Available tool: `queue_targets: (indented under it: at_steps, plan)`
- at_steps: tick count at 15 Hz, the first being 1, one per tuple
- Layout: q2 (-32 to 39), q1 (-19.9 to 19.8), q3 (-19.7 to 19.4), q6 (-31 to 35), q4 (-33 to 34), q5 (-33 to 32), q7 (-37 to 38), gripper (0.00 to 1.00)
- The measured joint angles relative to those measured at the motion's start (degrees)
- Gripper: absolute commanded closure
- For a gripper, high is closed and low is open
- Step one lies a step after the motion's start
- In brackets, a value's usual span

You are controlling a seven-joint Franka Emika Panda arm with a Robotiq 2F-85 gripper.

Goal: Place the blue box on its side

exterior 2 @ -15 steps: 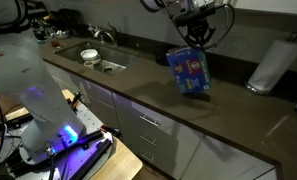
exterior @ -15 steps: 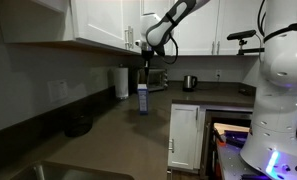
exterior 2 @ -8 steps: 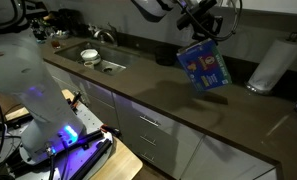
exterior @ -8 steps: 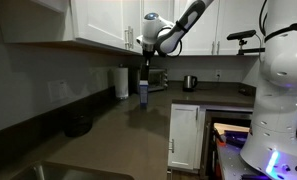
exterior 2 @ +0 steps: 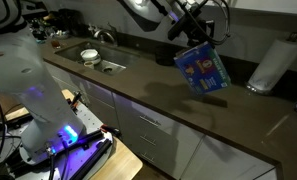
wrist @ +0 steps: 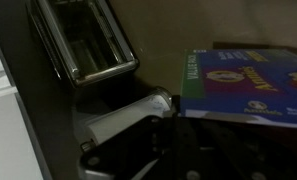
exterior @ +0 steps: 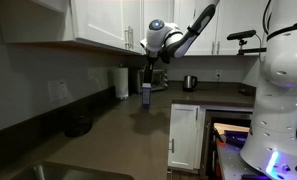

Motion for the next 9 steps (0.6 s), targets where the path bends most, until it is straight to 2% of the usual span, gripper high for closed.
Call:
queue_targets:
  at_steps: [4,9]
  plan:
    - [-0.83,0.04,1.21,-2.55,-4.61,-10.75,12.75,1.0]
    - [-2.41,3.46,3.57,-9.46,-10.7,-16.19,20.91,1.0]
